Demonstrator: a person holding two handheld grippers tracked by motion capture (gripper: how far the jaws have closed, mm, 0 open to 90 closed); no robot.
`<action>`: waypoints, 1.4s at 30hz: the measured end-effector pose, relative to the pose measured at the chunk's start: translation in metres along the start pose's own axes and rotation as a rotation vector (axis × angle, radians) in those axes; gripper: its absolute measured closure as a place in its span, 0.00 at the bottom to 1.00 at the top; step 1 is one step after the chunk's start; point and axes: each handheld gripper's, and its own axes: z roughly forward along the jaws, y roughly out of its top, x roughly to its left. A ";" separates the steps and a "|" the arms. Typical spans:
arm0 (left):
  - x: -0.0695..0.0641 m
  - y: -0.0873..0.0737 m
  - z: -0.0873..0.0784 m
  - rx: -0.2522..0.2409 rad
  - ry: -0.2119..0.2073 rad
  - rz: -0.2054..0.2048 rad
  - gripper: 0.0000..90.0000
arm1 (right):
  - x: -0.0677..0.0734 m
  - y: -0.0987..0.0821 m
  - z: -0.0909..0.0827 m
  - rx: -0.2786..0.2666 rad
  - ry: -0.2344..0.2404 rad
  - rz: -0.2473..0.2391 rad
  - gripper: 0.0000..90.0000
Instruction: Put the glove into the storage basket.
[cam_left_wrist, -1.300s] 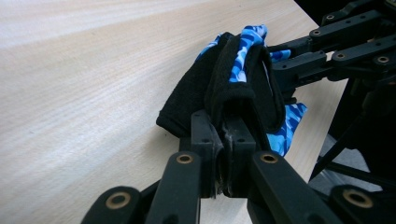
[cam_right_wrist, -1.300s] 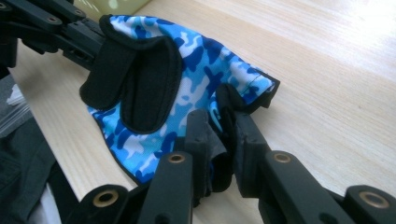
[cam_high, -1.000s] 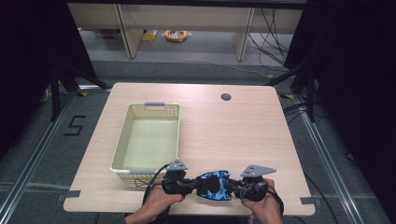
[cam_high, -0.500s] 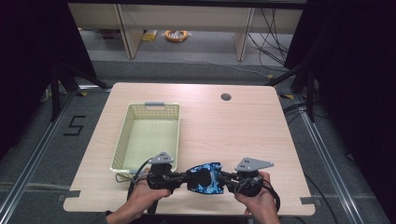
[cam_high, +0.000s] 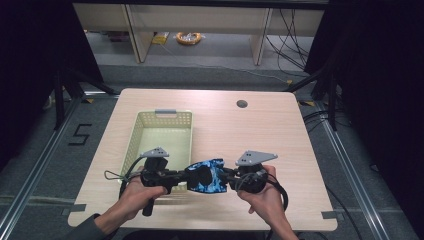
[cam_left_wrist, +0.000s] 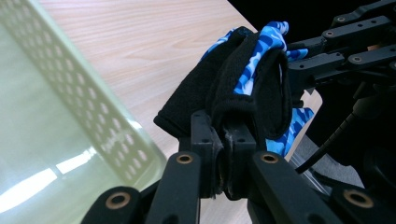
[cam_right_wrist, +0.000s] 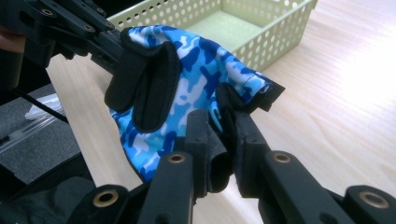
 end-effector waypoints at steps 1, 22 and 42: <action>0.002 0.001 -0.002 -0.002 -0.003 -0.002 0.94 | -0.001 0.003 0.002 -0.007 0.008 -0.009 0.88; 0.030 0.005 -0.041 -0.018 0.065 -0.011 0.93 | 0.016 0.041 0.037 0.014 0.053 -0.045 0.88; 0.069 0.008 -0.070 -0.021 0.117 -0.075 0.93 | 0.027 0.076 0.088 0.040 0.077 -0.054 0.88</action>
